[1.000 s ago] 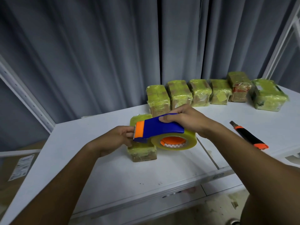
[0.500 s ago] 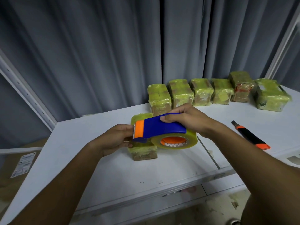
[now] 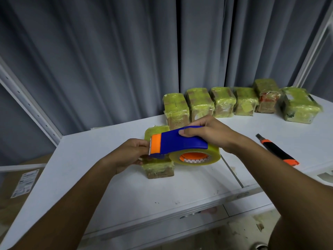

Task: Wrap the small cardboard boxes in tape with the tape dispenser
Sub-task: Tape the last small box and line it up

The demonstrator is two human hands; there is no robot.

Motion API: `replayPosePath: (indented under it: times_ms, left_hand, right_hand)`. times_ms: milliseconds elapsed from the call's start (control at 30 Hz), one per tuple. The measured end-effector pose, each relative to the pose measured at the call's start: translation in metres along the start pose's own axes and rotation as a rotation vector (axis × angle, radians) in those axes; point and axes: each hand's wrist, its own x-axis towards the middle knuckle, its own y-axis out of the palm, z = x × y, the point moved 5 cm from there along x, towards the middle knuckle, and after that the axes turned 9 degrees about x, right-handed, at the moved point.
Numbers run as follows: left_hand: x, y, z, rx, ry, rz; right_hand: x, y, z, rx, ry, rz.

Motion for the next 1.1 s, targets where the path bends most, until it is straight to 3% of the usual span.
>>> replayPosePath:
  times_ms: [267, 500, 767, 1000, 1100]
  left_hand:
    - [-0.008, 0.002, 0.000, 0.059, -0.052, -0.043]
    - [-0.018, 0.010, -0.001, 0.086, -0.065, 0.016]
    - [-0.024, 0.005, -0.005, 0.040, -0.071, -0.123]
    - [-0.028, 0.011, -0.006, 0.388, 0.019, -0.195]
    - [-0.029, 0.011, -0.006, 0.429, 0.026, -0.199]
  right_hand:
    - [-0.008, -0.001, -0.002, -0.013, -0.011, 0.035]
    - [-0.013, -0.001, -0.001, 0.000, -0.031, 0.026]
    - [-0.009, -0.002, 0.001, 0.032, -0.023, -0.045]
    - [-0.008, 0.003, 0.000, -0.061, -0.007, 0.030]
    - [-0.009, 0.002, 0.001, -0.058, -0.010, 0.039]
